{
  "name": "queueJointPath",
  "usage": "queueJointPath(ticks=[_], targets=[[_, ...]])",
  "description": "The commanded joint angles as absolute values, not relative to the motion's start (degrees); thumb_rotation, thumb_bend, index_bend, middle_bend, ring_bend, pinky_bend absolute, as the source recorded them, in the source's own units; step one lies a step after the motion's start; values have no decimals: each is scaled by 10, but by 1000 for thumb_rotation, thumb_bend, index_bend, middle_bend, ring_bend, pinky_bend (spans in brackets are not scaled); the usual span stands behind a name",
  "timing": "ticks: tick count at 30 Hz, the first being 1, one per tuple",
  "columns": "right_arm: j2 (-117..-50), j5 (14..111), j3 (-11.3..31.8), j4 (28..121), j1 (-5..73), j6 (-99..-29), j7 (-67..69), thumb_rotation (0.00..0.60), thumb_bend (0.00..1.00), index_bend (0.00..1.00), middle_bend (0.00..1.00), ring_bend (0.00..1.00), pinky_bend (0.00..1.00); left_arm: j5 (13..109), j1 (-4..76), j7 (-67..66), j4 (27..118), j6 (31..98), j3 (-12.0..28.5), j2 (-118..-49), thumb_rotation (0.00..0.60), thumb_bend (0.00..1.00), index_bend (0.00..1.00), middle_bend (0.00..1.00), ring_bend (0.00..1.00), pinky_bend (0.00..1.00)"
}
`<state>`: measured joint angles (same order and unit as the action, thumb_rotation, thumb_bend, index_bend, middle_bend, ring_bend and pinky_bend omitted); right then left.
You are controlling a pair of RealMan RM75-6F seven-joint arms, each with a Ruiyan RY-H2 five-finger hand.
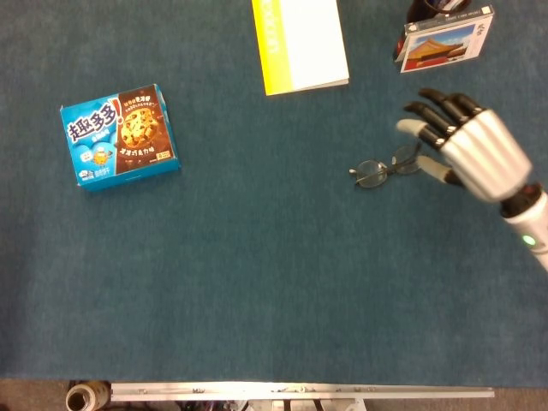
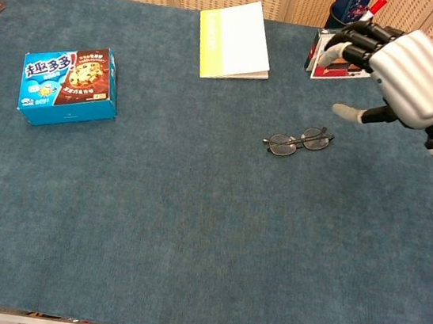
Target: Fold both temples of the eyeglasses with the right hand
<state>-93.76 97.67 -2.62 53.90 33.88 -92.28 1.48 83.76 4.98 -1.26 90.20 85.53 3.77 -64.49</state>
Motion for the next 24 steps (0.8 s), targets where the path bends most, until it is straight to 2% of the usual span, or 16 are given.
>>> queueJointPath(ticks=[1,6,10,24], targets=[[-828,962,-23,692,281,-957,-108,600,118,391,331,222,404,837,51,-15,902,853,38,-646,600,287,516,431,283,394],[-788,936,-19,747,236,-967,-154,600,118,391,331,215,401,832,54,-22,900,846,38,-650,600,288,516,431,283,394],[-771,908,-15,767,208,-960,-135,600,118,391,331,215,400,829,56,-25,899,842,39,-652,600,288,516,431,283,394],[-776,847,12,742,117,-986,-94,600,123,391,331,215,392,832,55,-3,882,861,49,-663,600,288,516,406,271,394]])
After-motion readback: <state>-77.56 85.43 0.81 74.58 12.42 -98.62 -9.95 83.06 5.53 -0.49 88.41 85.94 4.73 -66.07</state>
